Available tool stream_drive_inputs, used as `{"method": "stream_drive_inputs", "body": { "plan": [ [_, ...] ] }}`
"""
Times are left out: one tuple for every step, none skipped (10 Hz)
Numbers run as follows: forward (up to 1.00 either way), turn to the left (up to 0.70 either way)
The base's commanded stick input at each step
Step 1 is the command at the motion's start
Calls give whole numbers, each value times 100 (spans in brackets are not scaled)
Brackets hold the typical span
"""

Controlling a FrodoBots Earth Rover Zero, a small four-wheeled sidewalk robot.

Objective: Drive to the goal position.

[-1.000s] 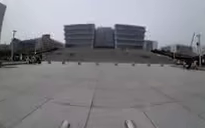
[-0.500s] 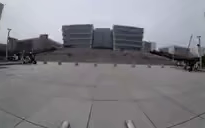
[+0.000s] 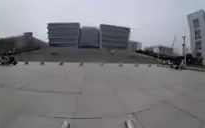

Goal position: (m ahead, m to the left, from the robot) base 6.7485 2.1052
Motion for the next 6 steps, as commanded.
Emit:
{"method": "stream_drive_inputs", "body": {
  "plan": [
    [100, 0],
    [100, 0],
    [100, 0],
    [100, 0],
    [100, 0],
    [100, 0]
  ]
}}
